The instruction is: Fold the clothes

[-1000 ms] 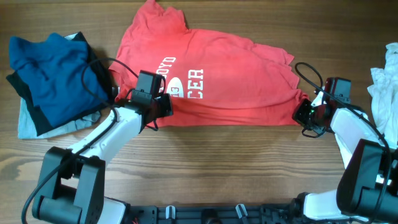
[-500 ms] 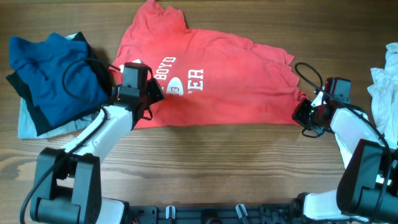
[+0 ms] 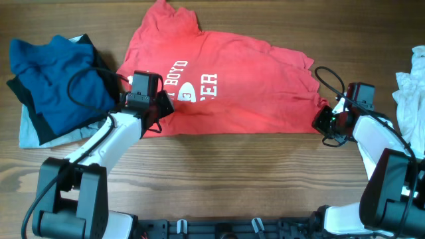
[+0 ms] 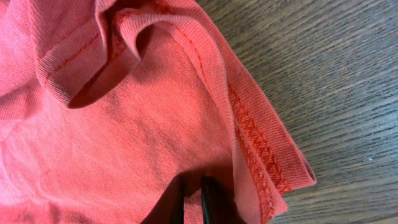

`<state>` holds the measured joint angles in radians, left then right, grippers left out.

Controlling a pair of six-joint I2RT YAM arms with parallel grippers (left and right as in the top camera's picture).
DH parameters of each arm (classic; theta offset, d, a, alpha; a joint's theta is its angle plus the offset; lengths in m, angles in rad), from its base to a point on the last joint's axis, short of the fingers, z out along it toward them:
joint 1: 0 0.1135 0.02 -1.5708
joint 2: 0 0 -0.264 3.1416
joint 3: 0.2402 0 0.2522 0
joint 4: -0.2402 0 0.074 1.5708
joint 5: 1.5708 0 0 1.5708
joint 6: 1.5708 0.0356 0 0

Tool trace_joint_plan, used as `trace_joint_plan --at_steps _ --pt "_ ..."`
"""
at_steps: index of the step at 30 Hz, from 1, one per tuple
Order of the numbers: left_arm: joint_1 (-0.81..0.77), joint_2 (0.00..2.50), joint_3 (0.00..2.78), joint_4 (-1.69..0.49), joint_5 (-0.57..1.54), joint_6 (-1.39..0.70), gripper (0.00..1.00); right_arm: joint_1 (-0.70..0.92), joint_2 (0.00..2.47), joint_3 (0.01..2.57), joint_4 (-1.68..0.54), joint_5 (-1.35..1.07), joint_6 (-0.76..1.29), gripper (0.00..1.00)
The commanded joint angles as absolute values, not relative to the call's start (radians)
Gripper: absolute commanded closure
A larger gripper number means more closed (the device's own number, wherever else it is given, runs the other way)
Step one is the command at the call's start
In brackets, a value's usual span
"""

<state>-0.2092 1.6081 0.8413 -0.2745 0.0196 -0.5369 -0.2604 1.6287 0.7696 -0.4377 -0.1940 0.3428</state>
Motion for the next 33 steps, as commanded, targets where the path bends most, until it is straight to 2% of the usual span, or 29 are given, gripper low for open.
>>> trace_joint_plan --at_steps 1,4,6,8,11,14,16,17,20,25,26,30,31,33 --pt "-0.205 1.606 0.832 -0.334 -0.013 -0.525 0.77 -0.258 1.647 0.742 -0.434 -0.157 0.336 0.89" --pt "-0.205 1.63 0.83 -0.334 -0.047 -0.525 0.76 -0.258 1.647 0.742 -0.439 -0.156 0.332 0.89" --pt "-0.205 1.652 0.83 -0.335 -0.051 -0.525 0.75 -0.258 1.647 0.742 -0.457 -0.141 0.336 0.96" --pt "-0.205 1.674 0.83 -0.344 -0.05 -0.529 0.71 -0.258 1.647 0.742 -0.465 -0.125 0.344 0.96" --pt "-0.205 1.705 0.83 -0.382 -0.051 -0.529 0.71 -0.258 1.647 0.742 -0.466 -0.127 0.34 0.94" --pt "-0.205 1.716 0.83 -0.484 -0.051 -0.529 0.69 -0.258 1.647 0.742 -0.467 -0.136 0.34 0.85" --pt "-0.205 1.716 0.83 -0.505 -0.057 -0.529 0.69 -0.258 1.647 0.742 -0.463 -0.161 0.338 0.6" --pt "-0.205 1.716 0.83 -0.51 -0.061 -0.529 0.69 -0.258 1.647 0.742 -0.453 -0.193 0.33 0.53" --pt "-0.205 1.716 0.83 -0.51 -0.062 -0.529 0.69 -0.258 1.647 0.742 -0.428 -0.27 0.295 0.5" --pt "-0.205 1.716 0.83 -0.535 -0.061 -0.533 0.7 -0.258 1.647 0.742 -0.422 -0.249 0.29 0.48" --pt "-0.205 1.716 0.83 -0.546 -0.061 -0.533 0.7 -0.258 1.647 0.742 -0.422 -0.233 0.289 0.5" --pt "-0.205 1.716 0.83 -0.587 -0.061 -0.533 0.7 -0.258 1.647 0.742 -0.424 -0.214 0.287 0.87" --pt "-0.205 1.716 0.83 -0.592 -0.061 -0.533 0.7 -0.258 1.647 0.742 -0.424 -0.214 0.287 0.92" --pt "-0.205 1.716 0.83 -0.596 -0.061 -0.533 0.7 -0.258 1.647 0.742 -0.427 -0.214 0.287 0.93"
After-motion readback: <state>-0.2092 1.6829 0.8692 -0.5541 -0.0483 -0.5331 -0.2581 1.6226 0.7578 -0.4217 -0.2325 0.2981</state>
